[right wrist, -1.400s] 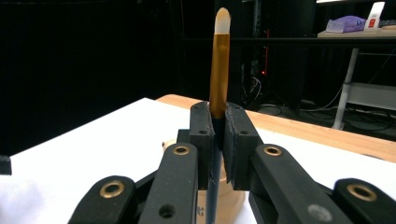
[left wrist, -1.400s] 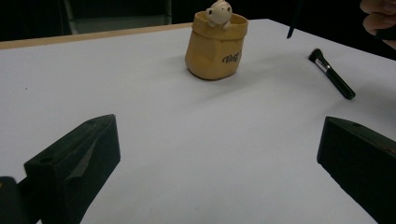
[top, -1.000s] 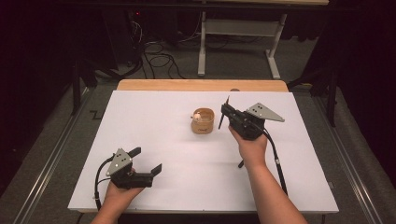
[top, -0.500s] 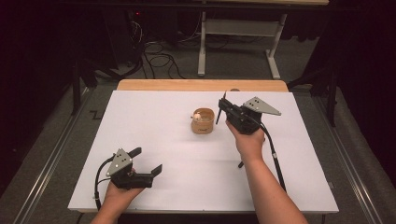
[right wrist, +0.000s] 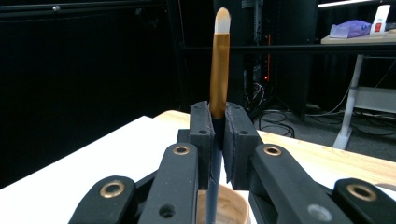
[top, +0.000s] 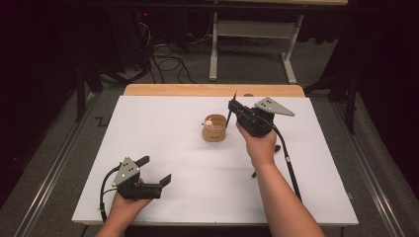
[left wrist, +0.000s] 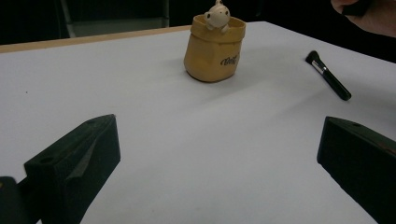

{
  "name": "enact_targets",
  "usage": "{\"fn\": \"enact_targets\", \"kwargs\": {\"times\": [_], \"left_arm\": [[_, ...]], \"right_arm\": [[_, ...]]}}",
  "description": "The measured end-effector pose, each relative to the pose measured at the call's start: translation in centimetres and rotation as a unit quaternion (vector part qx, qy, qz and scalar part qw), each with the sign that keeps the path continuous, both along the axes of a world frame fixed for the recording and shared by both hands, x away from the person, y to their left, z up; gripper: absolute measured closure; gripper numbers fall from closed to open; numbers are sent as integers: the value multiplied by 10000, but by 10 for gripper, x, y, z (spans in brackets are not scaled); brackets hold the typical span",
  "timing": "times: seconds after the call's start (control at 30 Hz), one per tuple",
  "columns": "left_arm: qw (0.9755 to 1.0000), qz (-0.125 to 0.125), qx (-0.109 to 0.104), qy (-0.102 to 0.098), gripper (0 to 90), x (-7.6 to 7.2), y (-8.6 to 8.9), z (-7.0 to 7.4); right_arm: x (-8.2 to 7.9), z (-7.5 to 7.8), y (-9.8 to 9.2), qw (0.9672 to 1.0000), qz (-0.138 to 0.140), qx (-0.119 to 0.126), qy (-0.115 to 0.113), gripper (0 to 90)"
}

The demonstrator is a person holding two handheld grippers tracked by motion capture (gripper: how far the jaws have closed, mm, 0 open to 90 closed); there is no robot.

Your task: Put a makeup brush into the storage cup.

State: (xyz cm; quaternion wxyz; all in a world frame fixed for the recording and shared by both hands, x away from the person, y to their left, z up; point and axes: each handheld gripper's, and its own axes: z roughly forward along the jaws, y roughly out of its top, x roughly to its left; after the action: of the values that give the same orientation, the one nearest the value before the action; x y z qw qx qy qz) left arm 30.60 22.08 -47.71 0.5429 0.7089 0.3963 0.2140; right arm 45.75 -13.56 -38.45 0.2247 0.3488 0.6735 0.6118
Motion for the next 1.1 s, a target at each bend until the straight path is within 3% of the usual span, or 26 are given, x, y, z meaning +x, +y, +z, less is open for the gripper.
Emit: {"fn": "enact_targets", "kwargs": {"times": [0.3,0.47,1.1], "left_arm": [[10000,-24,45,-25,4,-1,-1,0],[9999,81,-9,-116,4,-2,0,1],[9999,-124,49,-25,4,0,-3,-1]], "right_arm": [[15,-1,6,9999,-48,85,113,843],[21,-6,8,9997,-76,122,178,843],[29,-28,22,9992,15,-71,398,841]]}}
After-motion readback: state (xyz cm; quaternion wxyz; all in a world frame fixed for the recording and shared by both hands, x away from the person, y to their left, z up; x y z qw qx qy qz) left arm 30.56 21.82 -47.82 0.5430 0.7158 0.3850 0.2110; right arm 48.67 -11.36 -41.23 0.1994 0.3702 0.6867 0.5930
